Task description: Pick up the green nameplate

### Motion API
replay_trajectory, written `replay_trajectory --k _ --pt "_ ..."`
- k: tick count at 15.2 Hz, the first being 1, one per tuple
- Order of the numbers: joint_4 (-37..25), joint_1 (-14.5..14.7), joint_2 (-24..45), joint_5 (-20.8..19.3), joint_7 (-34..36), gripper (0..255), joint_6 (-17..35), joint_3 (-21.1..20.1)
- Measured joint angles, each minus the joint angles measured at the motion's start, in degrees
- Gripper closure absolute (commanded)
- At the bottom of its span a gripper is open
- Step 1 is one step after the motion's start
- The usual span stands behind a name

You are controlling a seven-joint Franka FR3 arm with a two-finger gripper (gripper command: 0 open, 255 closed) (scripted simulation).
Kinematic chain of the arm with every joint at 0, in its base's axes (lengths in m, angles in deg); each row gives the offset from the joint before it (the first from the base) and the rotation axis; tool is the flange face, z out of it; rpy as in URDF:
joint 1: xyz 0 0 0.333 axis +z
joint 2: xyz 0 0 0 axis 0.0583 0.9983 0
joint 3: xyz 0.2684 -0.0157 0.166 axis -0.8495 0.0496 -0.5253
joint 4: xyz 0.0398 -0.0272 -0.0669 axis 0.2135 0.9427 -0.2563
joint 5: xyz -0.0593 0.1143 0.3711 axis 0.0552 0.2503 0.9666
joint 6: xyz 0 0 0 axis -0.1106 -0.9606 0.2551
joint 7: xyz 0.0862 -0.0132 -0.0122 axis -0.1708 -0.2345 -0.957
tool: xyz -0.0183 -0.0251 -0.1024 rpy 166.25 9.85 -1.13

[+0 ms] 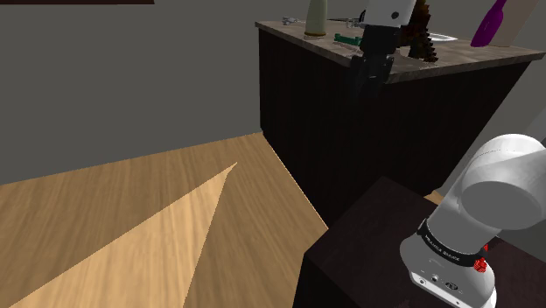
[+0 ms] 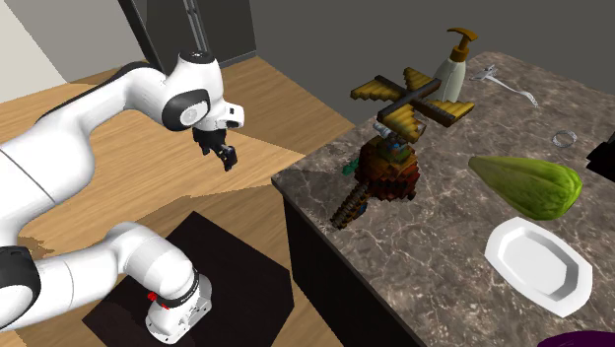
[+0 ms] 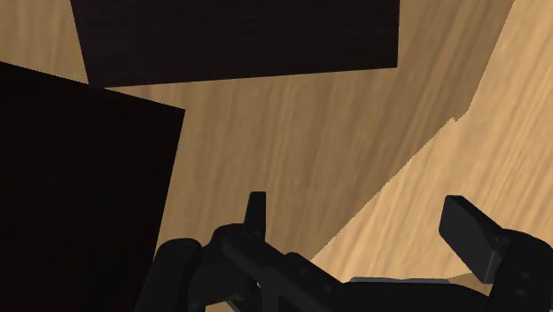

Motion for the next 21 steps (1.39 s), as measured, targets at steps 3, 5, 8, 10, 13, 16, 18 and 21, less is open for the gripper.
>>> replay_trajectory --k 3,5,8,10,13,16,18,21 --pt "-1.23 -0.62 1.78 -0.89 -0.91 0 1.06 0.92" --pt "-2.75 -1.41 3.68 -1.99 -1.97 0 2.3 2.06" --pt "-6.39 -2.69 7.81 -3.74 -4.08 0 4.17 4.3" --pt "-8.37 -3.48 9.96 -4.72 -5.42 0 5.34 5.72" --pt "-12.13 -4.34 13.98 -5.63 -7.08 0 7.17 7.58" --pt "-16.41 -5.17 17.98 -6.25 -8.95 0 8.48 9.59" --pt "-19.83 -5.74 20.7 -6.46 -10.45 0 8.82 11.1" --pt "-24.93 -6.38 24.66 -6.34 -12.2 0 9.29 12.97"
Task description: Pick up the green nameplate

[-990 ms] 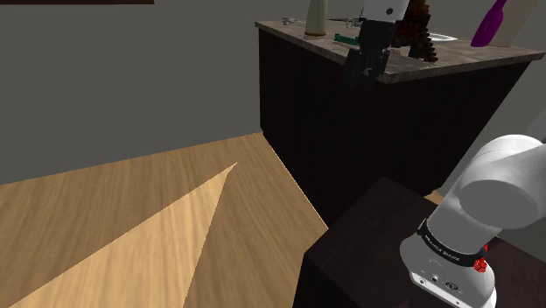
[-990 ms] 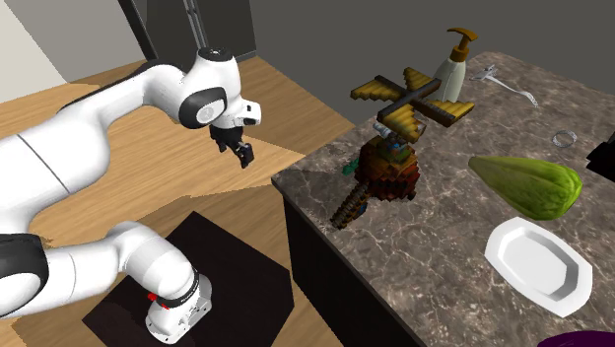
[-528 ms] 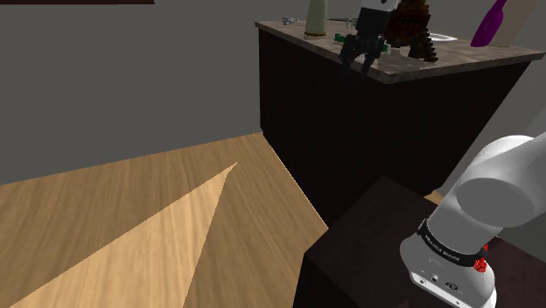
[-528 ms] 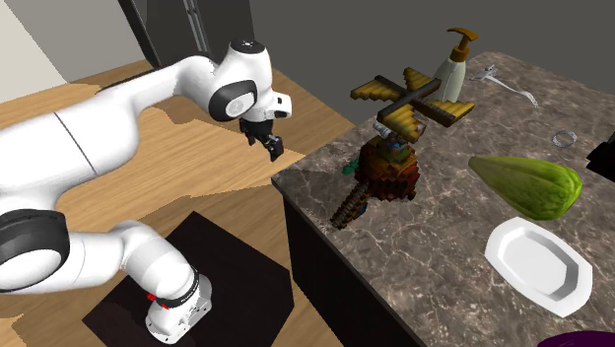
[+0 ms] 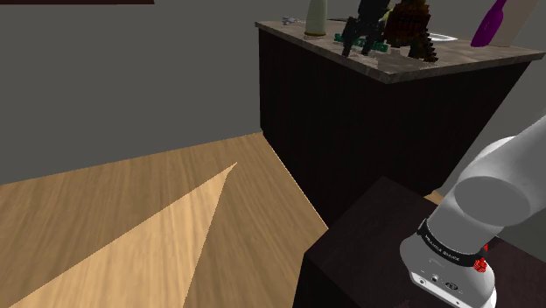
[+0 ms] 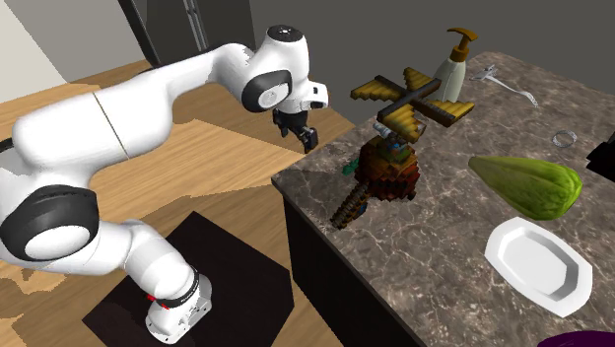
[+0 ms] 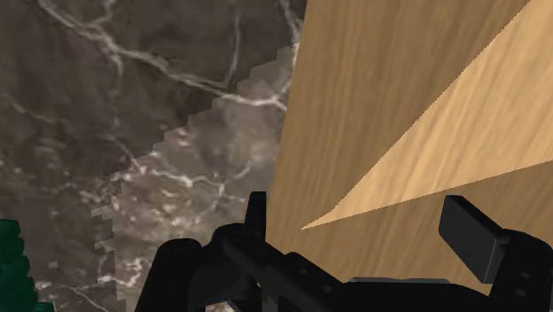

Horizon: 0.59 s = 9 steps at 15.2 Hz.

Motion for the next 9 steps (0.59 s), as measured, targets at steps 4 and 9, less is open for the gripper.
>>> replay_trajectory --k 4,9 --pt "-6.64 -0.83 5.81 0.94 -2.48 0 1.2 2.49" --pt "-16.98 -2.47 13.7 3.47 -6.33 0 1.04 5.9"
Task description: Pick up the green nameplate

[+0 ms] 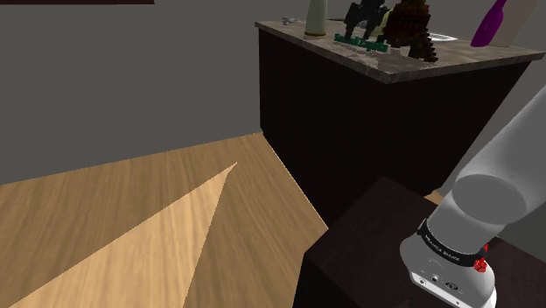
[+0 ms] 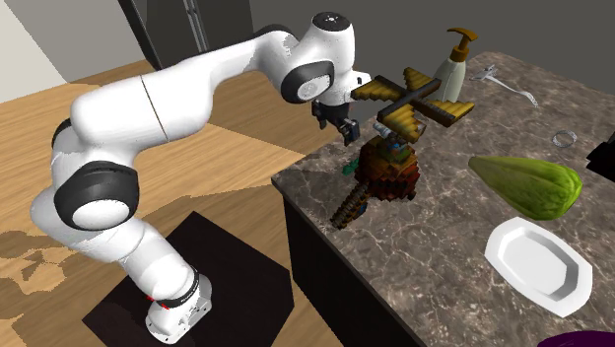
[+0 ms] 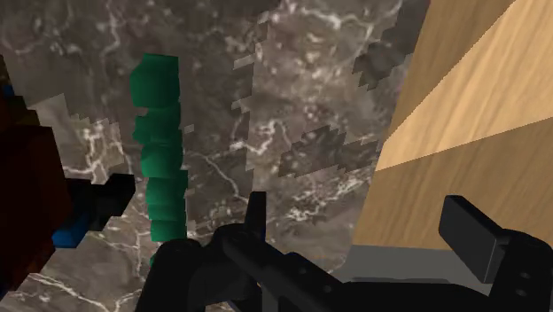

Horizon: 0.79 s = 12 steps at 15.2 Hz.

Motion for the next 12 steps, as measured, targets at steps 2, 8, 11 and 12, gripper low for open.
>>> replay_trajectory --k 2,8,11,12 --pt "-5.68 -0.78 3.96 1.65 -1.31 0 -0.96 1.18" --pt "-22.88 -5.08 15.44 7.63 -5.26 0 -4.83 4.22" --pt "-29.25 -7.2 19.75 10.04 -6.38 0 -6.34 4.79" --pt "-28.4 -7.12 19.51 9.97 -6.48 0 -5.6 4.8"
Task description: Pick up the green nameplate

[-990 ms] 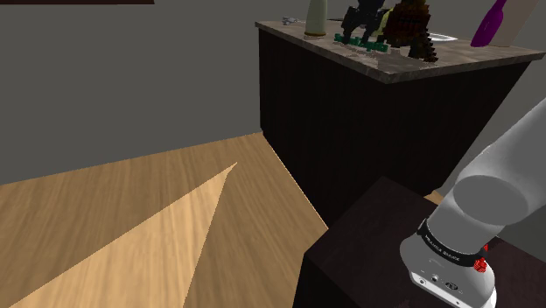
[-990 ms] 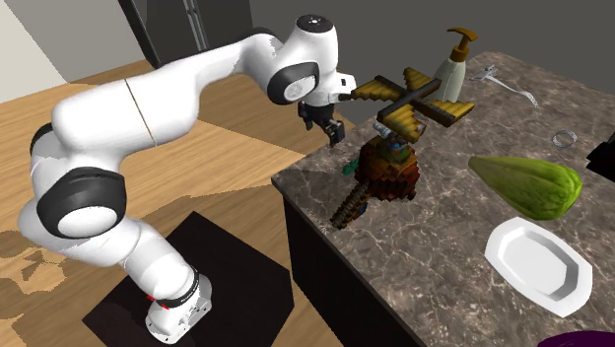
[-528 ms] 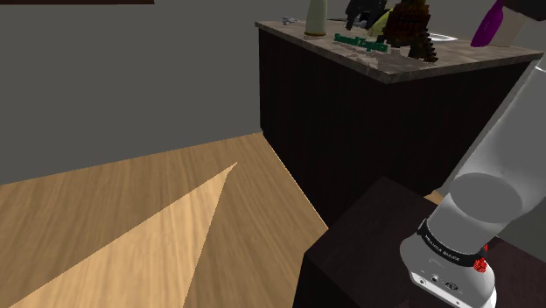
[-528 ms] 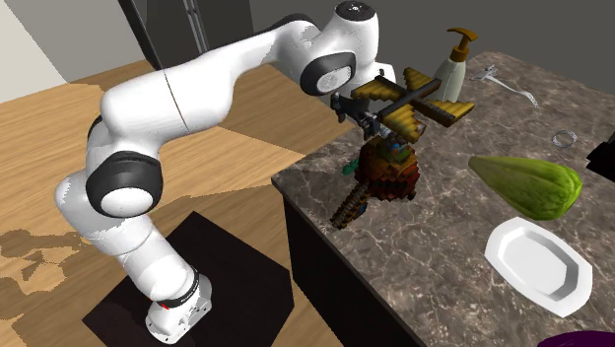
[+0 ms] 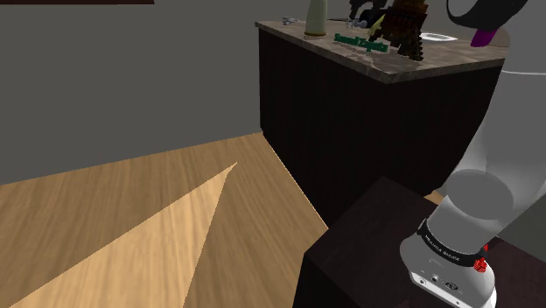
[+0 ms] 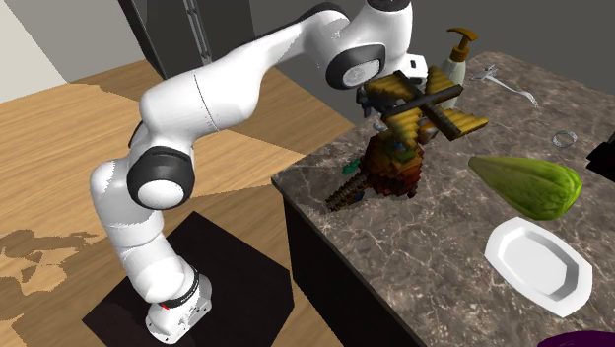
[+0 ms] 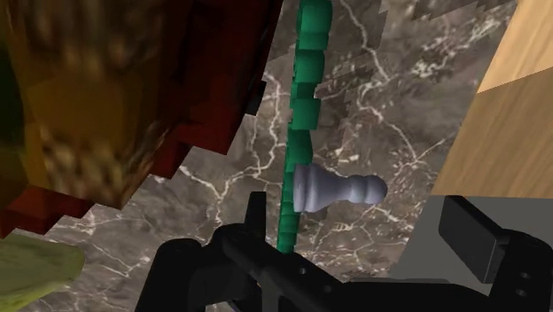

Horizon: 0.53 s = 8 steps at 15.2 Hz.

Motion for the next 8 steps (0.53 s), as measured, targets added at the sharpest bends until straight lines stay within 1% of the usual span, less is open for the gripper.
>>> replay_trajectory --k 6,7,8 --pt "6.99 0.91 -1.87 -0.74 -0.49 0 5.35 -0.11" --pt "7.54 1.0 -2.06 -0.83 -0.49 255 5.75 -0.13" --pt "7.8 1.03 -2.14 -0.86 -0.52 255 5.94 -0.13"
